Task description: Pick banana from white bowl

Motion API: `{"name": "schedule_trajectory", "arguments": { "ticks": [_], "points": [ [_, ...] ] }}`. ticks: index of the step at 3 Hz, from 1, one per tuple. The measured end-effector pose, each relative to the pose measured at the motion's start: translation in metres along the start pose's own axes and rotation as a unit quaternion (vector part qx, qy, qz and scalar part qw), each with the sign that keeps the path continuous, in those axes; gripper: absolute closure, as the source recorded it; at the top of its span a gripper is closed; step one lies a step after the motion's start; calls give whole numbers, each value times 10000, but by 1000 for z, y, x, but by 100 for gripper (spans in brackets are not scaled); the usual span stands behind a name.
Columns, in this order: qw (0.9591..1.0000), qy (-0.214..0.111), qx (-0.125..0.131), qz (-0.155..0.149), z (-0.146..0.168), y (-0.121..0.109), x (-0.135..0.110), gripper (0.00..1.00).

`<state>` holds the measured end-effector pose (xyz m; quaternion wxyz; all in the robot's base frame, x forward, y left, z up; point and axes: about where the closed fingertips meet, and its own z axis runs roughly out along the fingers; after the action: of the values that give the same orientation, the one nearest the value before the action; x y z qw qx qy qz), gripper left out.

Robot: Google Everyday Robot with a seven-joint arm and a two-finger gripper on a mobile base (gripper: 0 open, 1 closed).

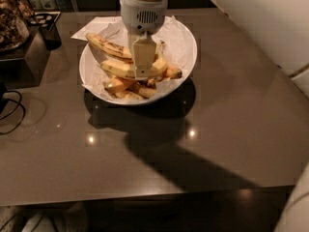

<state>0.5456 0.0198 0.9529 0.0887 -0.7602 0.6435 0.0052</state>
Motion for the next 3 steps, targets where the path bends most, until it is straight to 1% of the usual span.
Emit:
{"name": "schedule_trajectory", "arguments": {
  "ticks": [1,3],
  "points": [
    [9999,31,-142,4,13,-2,-1,41],
    [9986,95,-486,188,45,-4,11,42]
  ]
}}
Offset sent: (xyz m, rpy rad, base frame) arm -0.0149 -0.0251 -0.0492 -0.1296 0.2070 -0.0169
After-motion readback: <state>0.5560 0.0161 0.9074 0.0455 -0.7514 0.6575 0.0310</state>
